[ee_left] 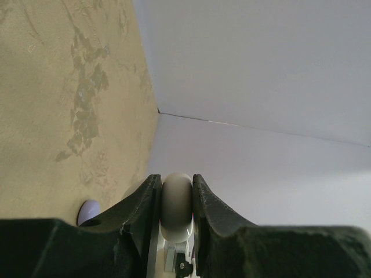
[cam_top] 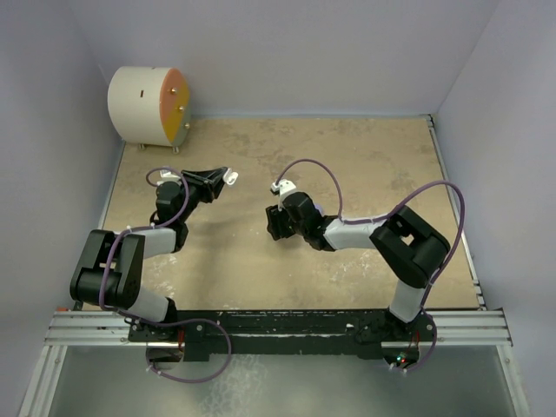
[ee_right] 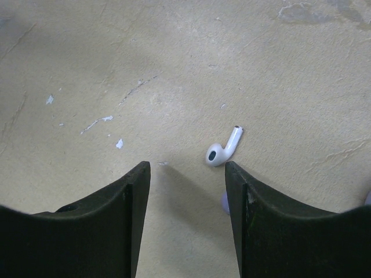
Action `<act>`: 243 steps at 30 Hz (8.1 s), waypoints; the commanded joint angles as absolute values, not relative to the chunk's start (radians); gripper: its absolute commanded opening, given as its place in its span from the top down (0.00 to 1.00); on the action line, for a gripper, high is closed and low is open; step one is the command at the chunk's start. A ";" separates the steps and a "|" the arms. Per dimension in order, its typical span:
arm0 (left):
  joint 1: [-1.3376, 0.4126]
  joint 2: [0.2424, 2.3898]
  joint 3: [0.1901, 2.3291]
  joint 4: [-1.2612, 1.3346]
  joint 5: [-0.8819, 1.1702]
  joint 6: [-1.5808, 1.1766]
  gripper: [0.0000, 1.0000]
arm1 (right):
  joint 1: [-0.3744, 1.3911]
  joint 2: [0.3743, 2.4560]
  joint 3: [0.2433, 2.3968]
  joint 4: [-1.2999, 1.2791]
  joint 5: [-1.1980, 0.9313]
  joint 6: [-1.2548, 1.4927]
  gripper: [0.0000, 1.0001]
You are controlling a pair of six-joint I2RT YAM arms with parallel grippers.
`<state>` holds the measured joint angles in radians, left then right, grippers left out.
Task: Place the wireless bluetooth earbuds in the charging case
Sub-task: Pick up the earbud from the center of the board.
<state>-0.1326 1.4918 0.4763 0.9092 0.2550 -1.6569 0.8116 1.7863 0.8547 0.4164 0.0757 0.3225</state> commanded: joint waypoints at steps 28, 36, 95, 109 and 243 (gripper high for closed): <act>-0.109 1.460 0.485 0.946 0.266 -1.638 1.00 | 0.818 1.856 0.932 0.448 0.021 0.319 0.43; -0.103 1.461 0.479 0.951 0.268 -1.641 1.00 | 0.818 1.878 0.957 0.452 0.019 0.314 0.43; 0.075 1.290 0.449 0.819 0.351 -1.608 1.00 | 0.835 1.995 1.183 0.436 -0.040 0.273 0.43; 0.087 1.287 0.448 0.807 0.355 -1.601 1.00 | 0.834 2.051 1.207 0.445 -0.071 0.262 0.43; 0.097 1.300 0.446 0.775 0.356 -1.557 1.00 | 0.677 2.141 1.397 0.144 0.167 0.261 0.69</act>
<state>0.0853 1.3132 0.4446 0.7208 0.3454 -1.5742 0.6777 2.1498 1.4136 0.1822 0.1444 0.2462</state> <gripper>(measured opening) 0.244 0.326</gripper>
